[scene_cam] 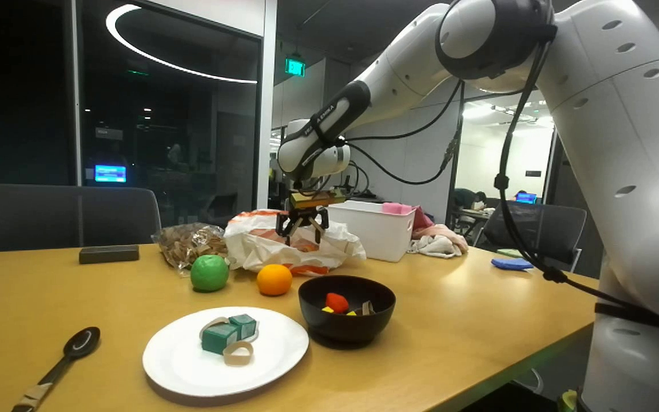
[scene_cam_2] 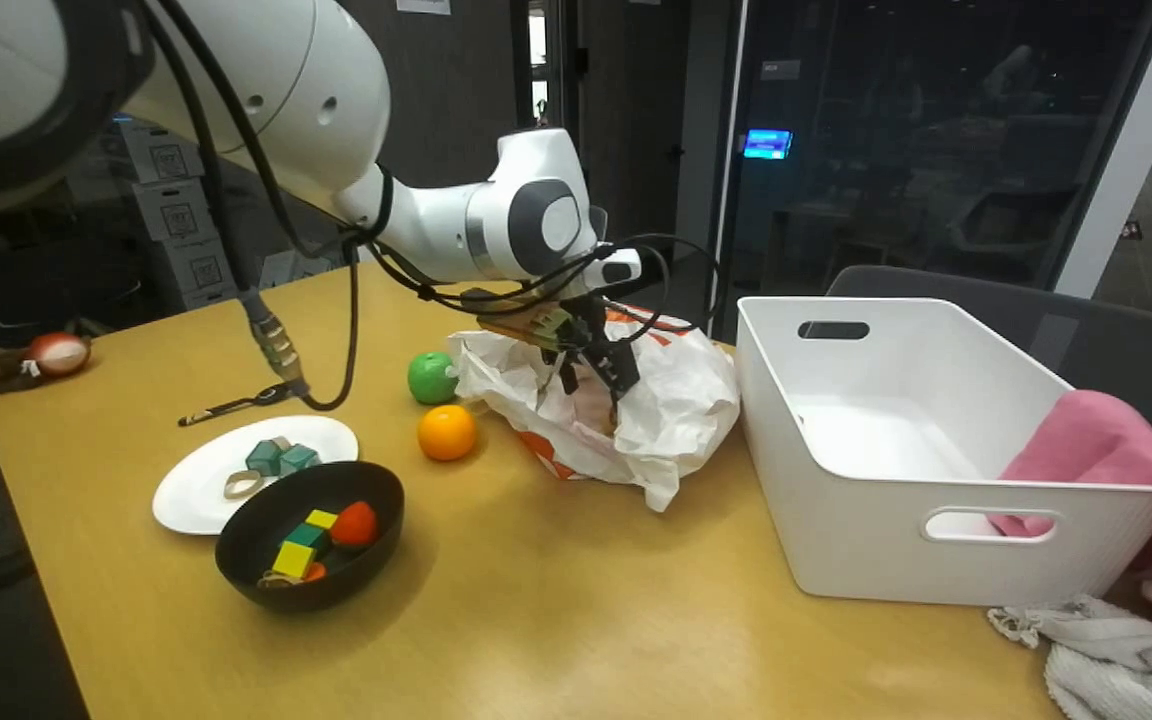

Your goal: Remove the apple, orange and yellow container from the plastic bag.

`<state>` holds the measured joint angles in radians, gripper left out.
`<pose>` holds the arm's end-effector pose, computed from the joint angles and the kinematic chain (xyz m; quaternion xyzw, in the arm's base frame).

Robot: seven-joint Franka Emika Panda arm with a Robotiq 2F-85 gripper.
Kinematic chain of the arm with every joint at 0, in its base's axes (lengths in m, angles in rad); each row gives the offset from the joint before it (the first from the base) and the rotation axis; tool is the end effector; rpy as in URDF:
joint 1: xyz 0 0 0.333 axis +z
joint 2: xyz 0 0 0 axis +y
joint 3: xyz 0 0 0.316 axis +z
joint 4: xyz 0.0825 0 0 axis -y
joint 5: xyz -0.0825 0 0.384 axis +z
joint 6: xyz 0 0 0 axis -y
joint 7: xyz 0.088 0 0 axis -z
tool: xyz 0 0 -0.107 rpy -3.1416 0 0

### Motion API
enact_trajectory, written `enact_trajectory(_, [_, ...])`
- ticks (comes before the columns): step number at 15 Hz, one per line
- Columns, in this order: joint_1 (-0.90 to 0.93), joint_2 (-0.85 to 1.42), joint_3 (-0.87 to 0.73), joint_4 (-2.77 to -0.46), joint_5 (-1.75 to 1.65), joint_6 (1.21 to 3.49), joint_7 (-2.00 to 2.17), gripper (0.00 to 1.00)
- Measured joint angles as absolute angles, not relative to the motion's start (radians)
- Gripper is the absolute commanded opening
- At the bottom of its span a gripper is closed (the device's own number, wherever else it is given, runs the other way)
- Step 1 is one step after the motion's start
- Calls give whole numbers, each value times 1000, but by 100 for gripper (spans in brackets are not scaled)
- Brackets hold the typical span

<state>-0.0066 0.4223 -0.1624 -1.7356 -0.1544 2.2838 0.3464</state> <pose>0.6626 -0.1059 0.3520 0.9734 -0.1990 0.0723 0.0880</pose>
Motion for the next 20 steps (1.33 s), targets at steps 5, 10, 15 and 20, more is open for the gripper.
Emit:
enact_trajectory(5, [-19, 454, -162, -1727, -150, 2287, 345, 100])
enact_trajectory(10, [-34, 486, -161, -1698, -143, 2320, 320, 100])
enact_trajectory(15, [-53, 535, -161, -1656, -135, 2330, 302, 75])
enact_trajectory(20, [-67, 567, -160, -1627, -130, 2348, 275, 51])
